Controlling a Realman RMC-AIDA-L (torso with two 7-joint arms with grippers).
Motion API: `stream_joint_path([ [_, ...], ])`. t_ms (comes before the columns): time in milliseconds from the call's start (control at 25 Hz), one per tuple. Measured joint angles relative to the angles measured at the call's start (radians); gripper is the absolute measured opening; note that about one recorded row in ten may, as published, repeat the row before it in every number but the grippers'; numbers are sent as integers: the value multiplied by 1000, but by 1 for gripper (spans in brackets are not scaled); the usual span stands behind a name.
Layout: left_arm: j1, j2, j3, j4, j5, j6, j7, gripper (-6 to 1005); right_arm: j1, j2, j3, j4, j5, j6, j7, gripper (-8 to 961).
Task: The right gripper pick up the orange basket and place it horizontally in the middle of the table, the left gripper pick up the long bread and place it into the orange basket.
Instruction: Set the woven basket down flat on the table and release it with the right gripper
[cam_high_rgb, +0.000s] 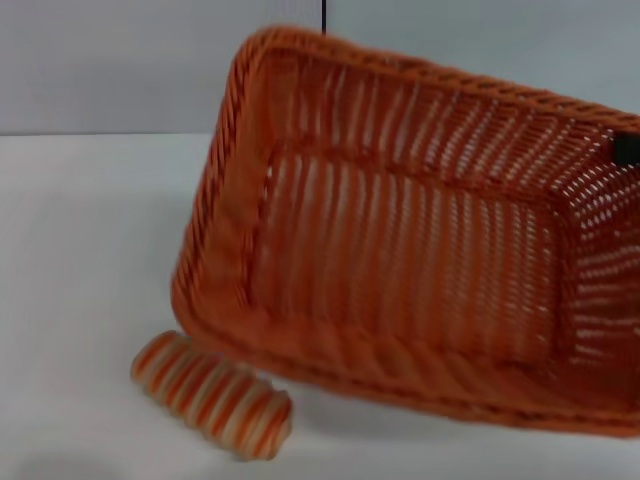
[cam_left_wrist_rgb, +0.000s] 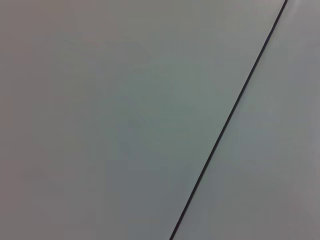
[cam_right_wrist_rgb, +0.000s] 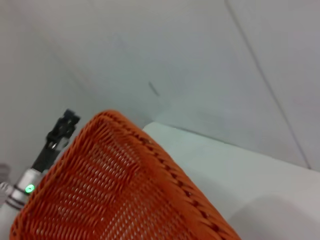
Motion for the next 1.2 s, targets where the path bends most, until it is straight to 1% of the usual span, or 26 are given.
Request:
stream_joint_path([
  [160, 0, 1, -1, -1, 0, 0, 0, 797, -2, -3, 2, -39, -32, -35, 0, 234],
  [280, 0, 1, -1, -2, 0, 0, 0, 796, -2, 1, -8, -59, -119, -35, -11, 240],
  [440, 4, 1, -1, -5, 3, 0, 0, 796, 2, 18, -11, -58, -235, -27, -67, 249],
  [480, 4, 1, -1, -5, 3, 0, 0, 796, 3, 29, -11, -56, -272, -12, -90, 251],
  [520, 4, 1, -1, -5, 3, 0, 0, 796, 3, 29, -11, -56, -272, -12, -90, 253],
  [640, 5, 1, 1, -6, 5, 1, 0, 797, 2, 39, -11, -54, -301, 18, -105, 260],
  [880, 0, -1, 7, -8, 6, 2, 0, 796, -6, 40, -6, -44, -309, 75, -126, 273],
  [1000, 0, -1, 7, -8, 6, 2, 0, 796, -1, 48, -1, -19, -301, 95, -157, 280],
  [1200, 0, -2, 8, -8, 6, 1, 0, 797, 15, 68, -11, -3, -308, 143, -205, 291],
])
